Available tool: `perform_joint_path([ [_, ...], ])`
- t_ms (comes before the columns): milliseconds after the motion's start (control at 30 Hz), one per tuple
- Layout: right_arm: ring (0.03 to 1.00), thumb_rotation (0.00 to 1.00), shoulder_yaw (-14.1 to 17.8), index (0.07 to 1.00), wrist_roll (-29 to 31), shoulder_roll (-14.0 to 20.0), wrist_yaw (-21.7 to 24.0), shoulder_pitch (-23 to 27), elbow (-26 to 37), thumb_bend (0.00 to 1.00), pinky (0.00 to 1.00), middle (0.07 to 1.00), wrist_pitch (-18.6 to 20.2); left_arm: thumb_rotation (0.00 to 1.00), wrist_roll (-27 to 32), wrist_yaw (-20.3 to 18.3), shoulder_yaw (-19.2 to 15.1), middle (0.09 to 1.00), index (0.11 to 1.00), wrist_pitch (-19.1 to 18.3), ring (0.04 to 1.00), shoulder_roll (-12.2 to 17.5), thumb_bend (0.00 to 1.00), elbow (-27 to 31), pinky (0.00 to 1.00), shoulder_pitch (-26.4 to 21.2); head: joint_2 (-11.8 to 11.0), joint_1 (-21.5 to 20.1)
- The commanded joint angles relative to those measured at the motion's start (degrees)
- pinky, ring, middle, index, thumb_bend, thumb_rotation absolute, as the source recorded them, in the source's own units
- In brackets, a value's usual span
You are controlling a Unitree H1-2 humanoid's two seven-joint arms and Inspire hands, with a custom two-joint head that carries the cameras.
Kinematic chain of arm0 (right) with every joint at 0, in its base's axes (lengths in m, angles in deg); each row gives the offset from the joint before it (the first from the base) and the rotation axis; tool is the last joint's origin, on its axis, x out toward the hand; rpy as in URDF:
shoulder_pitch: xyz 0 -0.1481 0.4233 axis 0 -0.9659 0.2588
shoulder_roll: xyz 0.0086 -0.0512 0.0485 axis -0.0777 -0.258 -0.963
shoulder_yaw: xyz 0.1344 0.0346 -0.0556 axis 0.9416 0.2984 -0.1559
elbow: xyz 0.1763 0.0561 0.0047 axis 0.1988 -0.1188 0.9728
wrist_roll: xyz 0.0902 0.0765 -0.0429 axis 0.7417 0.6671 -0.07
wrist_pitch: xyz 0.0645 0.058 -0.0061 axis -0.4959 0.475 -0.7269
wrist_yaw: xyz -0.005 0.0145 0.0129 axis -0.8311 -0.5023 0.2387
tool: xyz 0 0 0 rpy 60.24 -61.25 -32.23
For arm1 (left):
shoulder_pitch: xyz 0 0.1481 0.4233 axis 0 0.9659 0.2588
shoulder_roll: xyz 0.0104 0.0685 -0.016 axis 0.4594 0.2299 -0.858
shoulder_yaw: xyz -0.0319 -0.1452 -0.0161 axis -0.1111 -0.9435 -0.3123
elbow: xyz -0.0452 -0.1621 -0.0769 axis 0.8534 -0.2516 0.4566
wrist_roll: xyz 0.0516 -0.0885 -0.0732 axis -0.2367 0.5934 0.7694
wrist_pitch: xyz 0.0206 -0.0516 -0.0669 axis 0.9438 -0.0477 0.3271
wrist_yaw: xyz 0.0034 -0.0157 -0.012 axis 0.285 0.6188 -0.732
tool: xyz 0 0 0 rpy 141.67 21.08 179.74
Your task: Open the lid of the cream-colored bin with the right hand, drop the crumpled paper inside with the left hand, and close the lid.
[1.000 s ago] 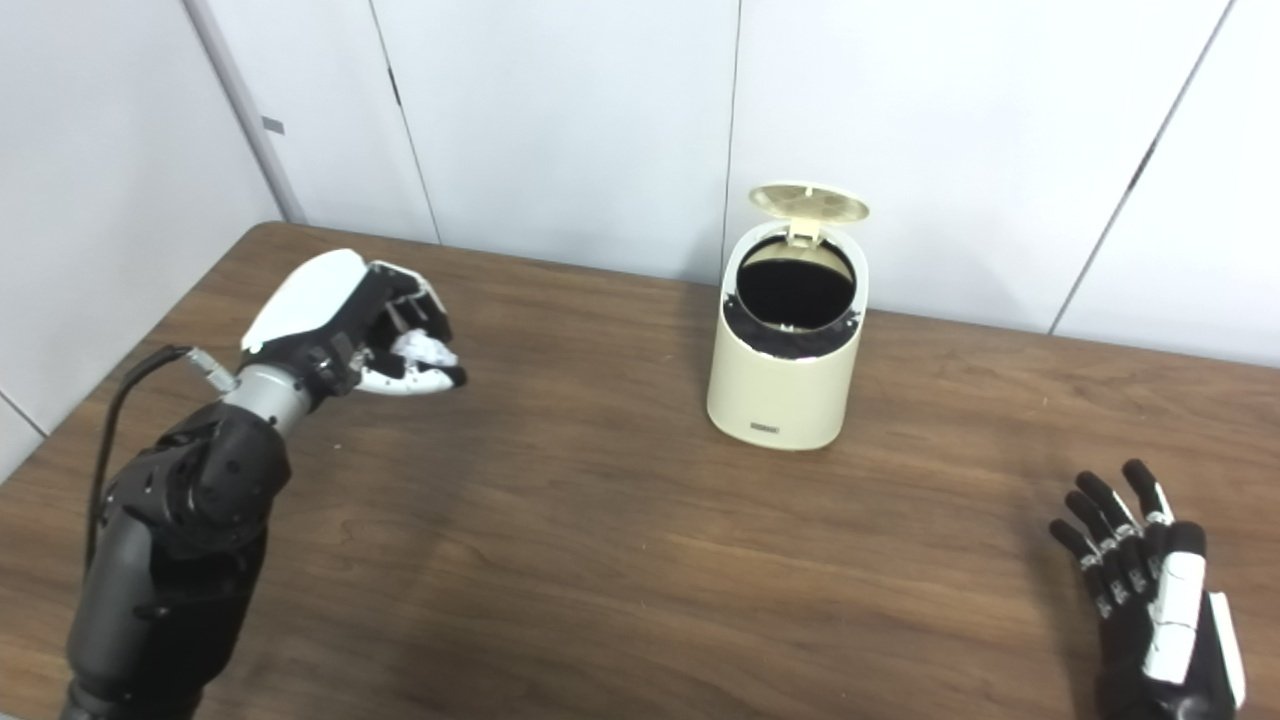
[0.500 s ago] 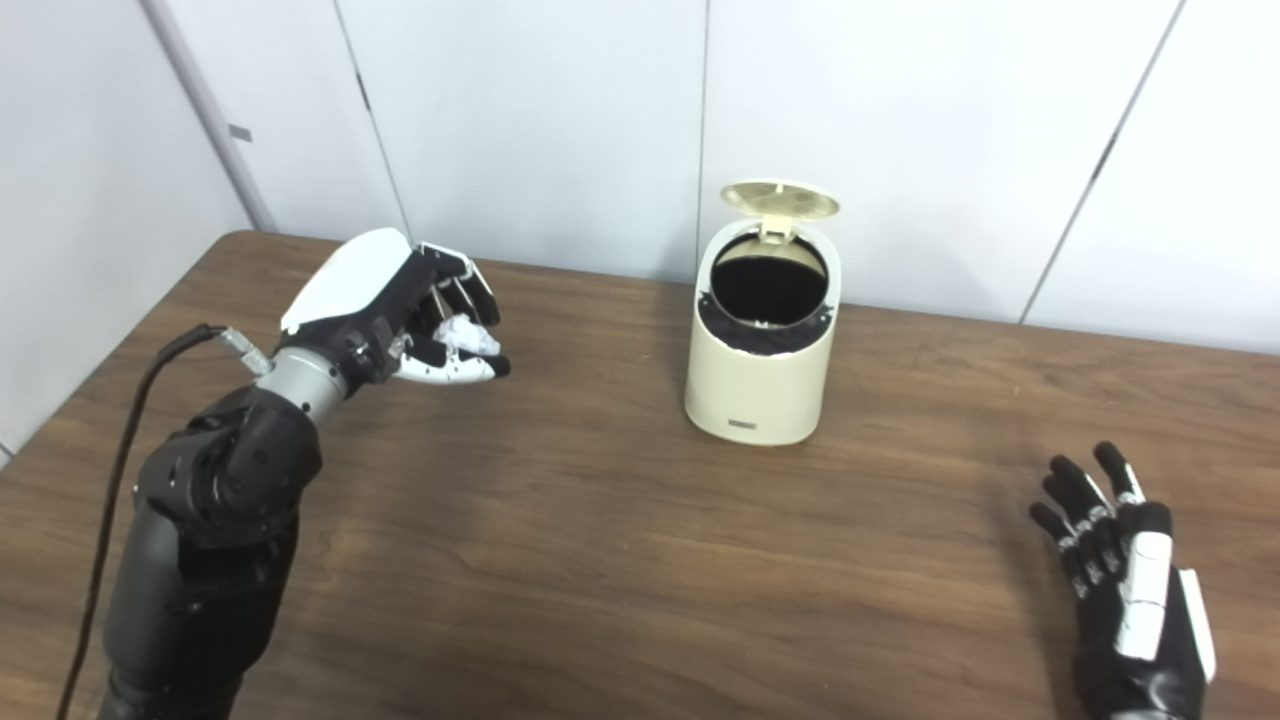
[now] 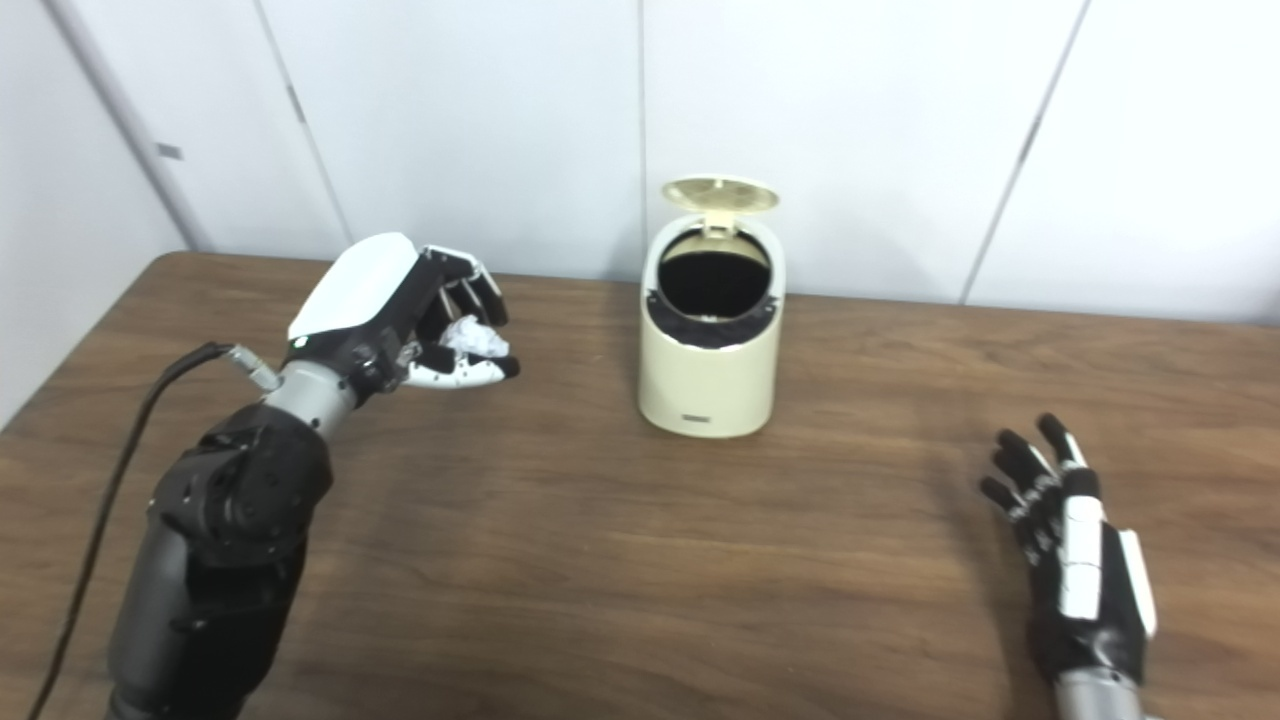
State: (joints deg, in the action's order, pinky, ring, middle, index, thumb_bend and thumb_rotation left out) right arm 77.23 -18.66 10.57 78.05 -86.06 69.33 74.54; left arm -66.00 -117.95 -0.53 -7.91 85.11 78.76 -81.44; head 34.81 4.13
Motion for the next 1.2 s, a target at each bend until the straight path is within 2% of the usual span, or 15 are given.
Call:
perform_joint_path([
  [0, 0.885, 0.98, -0.6, 0.945, 0.2, -1.4, -0.1, -0.9, -1.1, 0.49, 0.82, 0.864, -2.6, 0.0, 0.7, 3.3, 0.0, 0.484, 0.5, 2.0, 0.377, 0.3, 0.5, 0.0, 0.43, -2.2, -0.1, -0.2],
  [300, 0.87, 0.97, -0.5, 0.945, -0.3, -2.3, -0.4, -1.0, -2.2, 0.47, 0.8, 0.853, -4.2, 0.0, 2.5, 6.8, 0.8, 0.497, 0.512, 3.0, 0.369, -0.2, 0.5, -2.2, 0.38, -2.6, -0.8, -0.8],
  [467, 0.87, 0.96, -0.4, 0.938, -0.3, -2.3, -0.3, -1.1, -2.8, 0.5, 0.79, 0.852, -5.2, 0.0, 3.2, 7.9, 1.3, 0.492, 0.516, 3.3, 0.365, -0.6, 0.5, -2.6, 0.36, -2.8, -1.2, -1.2],
  [767, 0.876, 0.94, -0.1, 0.934, 0.5, -2.6, -0.4, -1.3, -3.2, 0.51, 0.81, 0.858, -4.9, 0.0, 3.2, 8.0, 3.2, 0.495, 0.52, 2.7, 0.364, -1.0, 0.5, -2.9, 0.36, -4.5, -1.2, -1.4],
  [933, 0.876, 0.95, -0.3, 0.934, -0.1, -2.7, -0.8, -1.5, -2.9, 0.5, 0.81, 0.858, -4.5, 0.0, 2.9, 8.4, 4.0, 0.483, 0.529, 3.0, 0.368, -1.0, 0.47, -3.3, 0.29, -5.8, -1.2, -1.6],
  [1167, 0.871, 0.95, -0.4, 0.926, -0.4, -3.2, -1.1, -1.7, -2.3, 0.5, 0.81, 0.853, -4.6, 0.0, 4.5, 9.2, 4.7, 0.471, 0.555, 4.0, 0.365, -1.3, 0.46, -4.3, 0.28, -7.1, -1.0, -2.9],
])
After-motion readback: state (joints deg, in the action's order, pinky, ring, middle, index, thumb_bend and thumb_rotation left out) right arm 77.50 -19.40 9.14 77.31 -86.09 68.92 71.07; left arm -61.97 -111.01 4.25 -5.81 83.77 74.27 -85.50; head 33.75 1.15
